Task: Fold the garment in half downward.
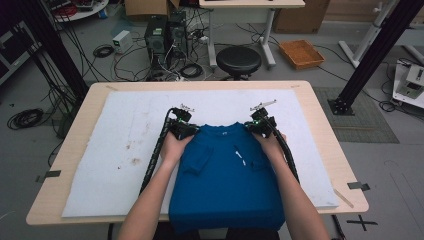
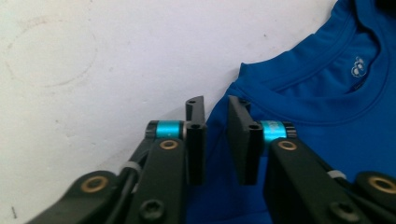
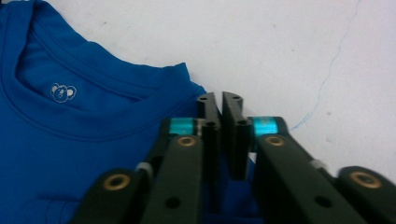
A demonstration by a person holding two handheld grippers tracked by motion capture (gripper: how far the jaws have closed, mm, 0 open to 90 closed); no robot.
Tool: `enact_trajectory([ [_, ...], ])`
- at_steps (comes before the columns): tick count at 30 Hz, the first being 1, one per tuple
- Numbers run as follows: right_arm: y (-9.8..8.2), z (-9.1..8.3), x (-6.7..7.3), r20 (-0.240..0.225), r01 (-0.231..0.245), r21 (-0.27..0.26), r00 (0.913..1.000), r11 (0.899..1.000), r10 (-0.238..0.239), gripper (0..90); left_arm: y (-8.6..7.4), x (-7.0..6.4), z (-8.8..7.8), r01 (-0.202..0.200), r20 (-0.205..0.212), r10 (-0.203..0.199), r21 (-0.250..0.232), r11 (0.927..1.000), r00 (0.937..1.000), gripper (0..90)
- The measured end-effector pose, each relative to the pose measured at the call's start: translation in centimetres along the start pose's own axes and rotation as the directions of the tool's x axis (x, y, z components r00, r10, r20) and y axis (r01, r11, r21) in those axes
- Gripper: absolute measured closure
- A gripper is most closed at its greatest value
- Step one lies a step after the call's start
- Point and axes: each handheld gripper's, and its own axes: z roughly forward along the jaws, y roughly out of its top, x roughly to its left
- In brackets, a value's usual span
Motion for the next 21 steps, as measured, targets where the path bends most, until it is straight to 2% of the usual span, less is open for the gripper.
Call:
enact_trajectory([
  [2,0.0,-0.1,-0.1,-0.003,-0.005,-0.003,1.0,1.0,0.005,89.1,0.0,-0.1,0.0,-0.011,-0.004,0.011,-0.005,0.9999,0.9999,86.8],
  [9,0.2,-1.1,-0.6,-0.032,-0.047,-0.065,0.9985,0.997,0.045,89.3,0.1,0.6,-0.4,-0.001,0.008,0.002,-0.041,0.9991,1.0,87.9],
  [12,0.4,-1.5,-0.9,-0.053,-0.07,-0.091,0.9964,0.993,0.065,89.3,0.2,0.8,-0.7,-0.01,0.004,0.011,-0.071,0.9974,0.9999,88.0],
  [17,1.0,-1.6,-1.1,-0.054,-0.077,-0.129,0.9961,0.989,0.07,89.4,0.5,1.8,-0.5,0.022,0.003,-0.021,-0.083,0.9963,0.9998,88.1],
  [21,1.5,-1.6,-1.5,-0.059,-0.104,-0.126,0.9935,0.987,0.097,89.3,1.2,2.4,-1.1,0.044,0.011,-0.043,-0.13,0.9905,0.999,88.1],
])
